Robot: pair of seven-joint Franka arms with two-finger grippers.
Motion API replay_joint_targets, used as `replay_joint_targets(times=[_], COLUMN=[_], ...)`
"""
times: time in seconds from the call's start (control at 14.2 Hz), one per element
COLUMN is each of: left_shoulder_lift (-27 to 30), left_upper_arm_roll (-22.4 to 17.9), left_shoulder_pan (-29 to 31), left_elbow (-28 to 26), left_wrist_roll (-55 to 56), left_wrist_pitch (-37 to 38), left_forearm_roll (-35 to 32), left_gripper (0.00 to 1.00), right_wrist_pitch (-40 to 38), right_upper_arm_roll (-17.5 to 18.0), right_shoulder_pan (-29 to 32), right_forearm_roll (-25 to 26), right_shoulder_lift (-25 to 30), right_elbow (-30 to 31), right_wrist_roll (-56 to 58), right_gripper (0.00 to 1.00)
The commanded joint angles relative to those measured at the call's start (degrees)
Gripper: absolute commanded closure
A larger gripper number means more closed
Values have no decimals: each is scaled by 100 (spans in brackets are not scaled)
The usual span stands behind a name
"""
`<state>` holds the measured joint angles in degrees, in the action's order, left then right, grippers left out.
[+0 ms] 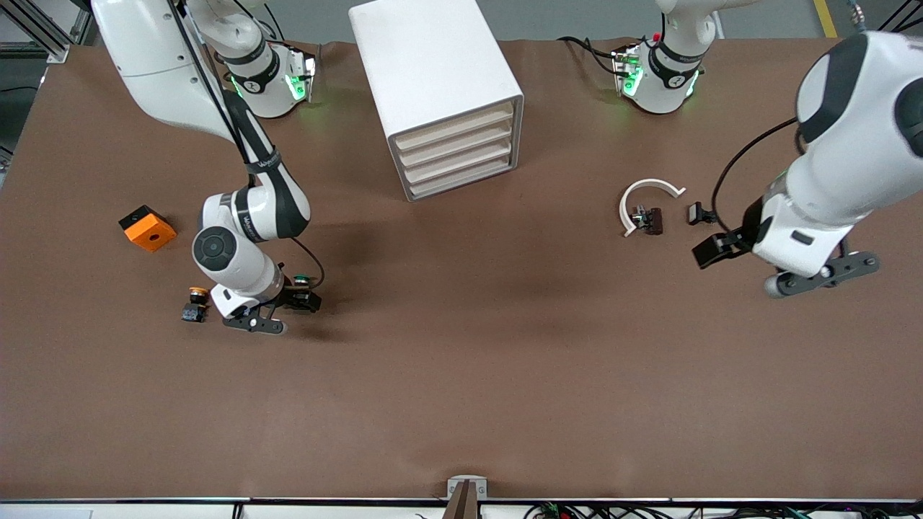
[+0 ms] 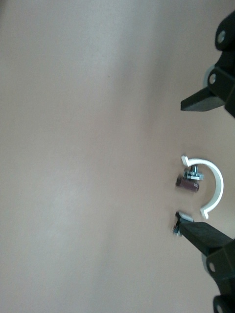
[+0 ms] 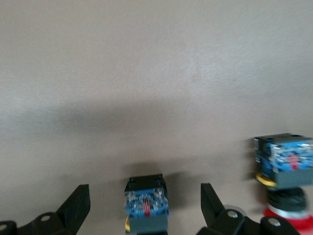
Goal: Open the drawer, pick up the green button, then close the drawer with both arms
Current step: 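Place the green button beside the red button with the right gripper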
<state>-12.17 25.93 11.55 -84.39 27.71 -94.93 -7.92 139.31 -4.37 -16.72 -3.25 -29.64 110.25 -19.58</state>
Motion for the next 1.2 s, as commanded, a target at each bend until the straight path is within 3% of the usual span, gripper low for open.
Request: replay_joint_targets(times=[0.0, 0.28, 0.42, 0.85, 1.13], left_shoulder_lift=[679, 1330, 1611, 1964, 1964], left_upper_arm_roll=[-454, -1755, -2055, -2022, -1943], left_shoulder_pan=[-91, -635, -760, -751, -760], left_elbow=[-322, -560, -823, -1220, -1212], left_wrist_roll=[-571, -1600, -1672, -1672, -1672], left_wrist_pitch=[185, 589, 581, 581, 563], left_forearm_roll=[79, 563, 711, 809, 809], left_gripper=[0, 0, 0, 0, 0], right_wrist_pitch=[-1121, -2931, -3723, -4701, -5071], right_upper_arm_roll=[32, 32, 32, 32, 41], right_shoulder_pan=[186, 511, 774, 1460, 1505], right_forearm_roll=[17, 17, 17, 61, 693], right_shoulder_lift=[388, 485, 546, 1407, 1785], right_elbow=[-581, -1820, -2313, -2491, -2482], right_wrist_roll=[199, 656, 1095, 1747, 1967], right_gripper=[0, 0, 0, 0, 0])
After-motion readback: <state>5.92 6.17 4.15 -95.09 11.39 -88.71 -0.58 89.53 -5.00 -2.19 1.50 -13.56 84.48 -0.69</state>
